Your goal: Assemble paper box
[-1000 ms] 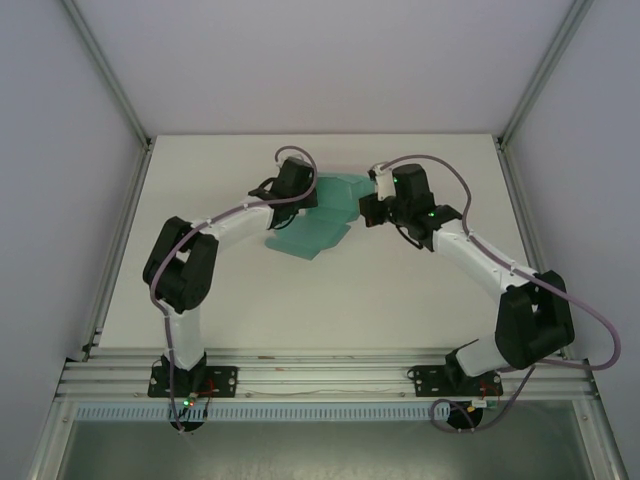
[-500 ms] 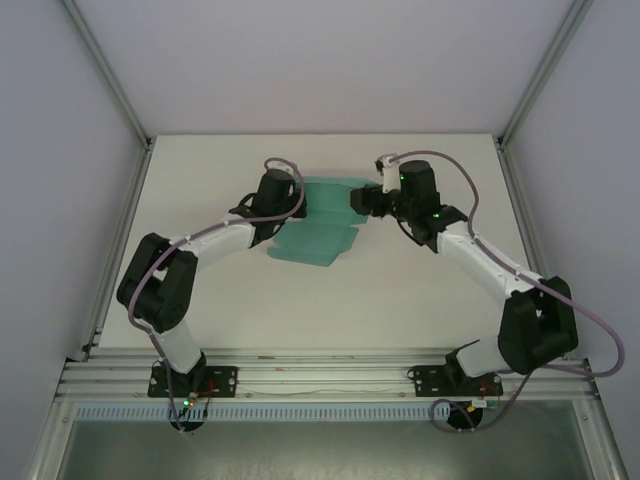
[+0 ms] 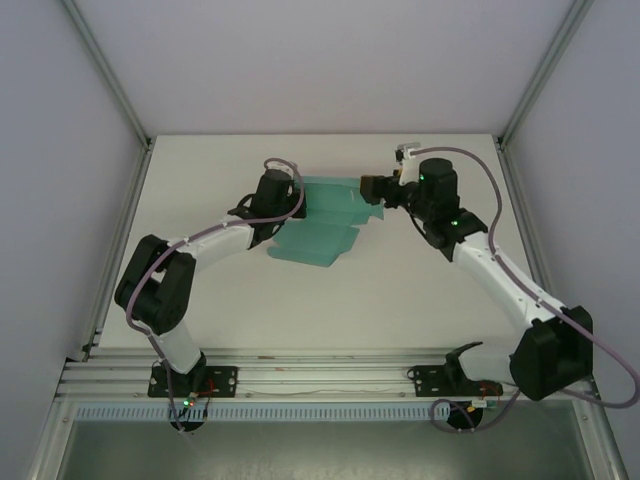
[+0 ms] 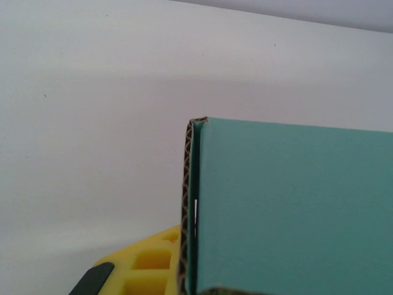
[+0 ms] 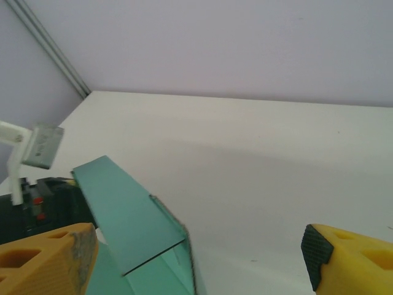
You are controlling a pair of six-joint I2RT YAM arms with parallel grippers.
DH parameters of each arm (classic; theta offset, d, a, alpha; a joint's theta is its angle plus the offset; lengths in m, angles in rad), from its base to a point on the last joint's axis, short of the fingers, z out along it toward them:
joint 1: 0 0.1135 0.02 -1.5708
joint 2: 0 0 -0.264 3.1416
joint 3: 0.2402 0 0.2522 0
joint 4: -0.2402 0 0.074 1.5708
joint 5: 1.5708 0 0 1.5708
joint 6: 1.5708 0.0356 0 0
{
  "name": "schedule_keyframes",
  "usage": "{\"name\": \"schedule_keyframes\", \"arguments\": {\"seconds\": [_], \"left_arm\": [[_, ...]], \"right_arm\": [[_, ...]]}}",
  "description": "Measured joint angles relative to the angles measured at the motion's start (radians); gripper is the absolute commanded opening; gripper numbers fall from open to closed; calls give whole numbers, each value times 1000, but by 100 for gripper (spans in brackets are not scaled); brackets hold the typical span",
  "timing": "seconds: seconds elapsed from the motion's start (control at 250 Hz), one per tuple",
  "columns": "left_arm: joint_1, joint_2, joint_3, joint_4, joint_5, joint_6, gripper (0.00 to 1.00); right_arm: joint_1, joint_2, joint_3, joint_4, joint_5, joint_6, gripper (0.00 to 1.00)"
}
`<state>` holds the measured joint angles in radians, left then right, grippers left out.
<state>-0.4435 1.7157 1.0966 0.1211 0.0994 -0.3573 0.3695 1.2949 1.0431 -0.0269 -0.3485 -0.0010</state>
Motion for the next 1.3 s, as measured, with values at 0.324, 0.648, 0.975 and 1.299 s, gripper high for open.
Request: {"name": "schedule_keyframes", "arguments": {"seconds": [0.324,0.648,0.975,1.299], "left_arm": [[0,0,0,-1,25,0,0],[-8,3,24,-17,-16,-10,0],[-35,3,54,-51,-82,-19,0],[-34,4,87,-83,-87,-19,0]], "right_arm": [[12,182,4,24,1,-15,86],[87,270,4,241,204,40,86],[108,188,-43,169,402,52,90],[64,1,-116,-91,449,50,90]]}}
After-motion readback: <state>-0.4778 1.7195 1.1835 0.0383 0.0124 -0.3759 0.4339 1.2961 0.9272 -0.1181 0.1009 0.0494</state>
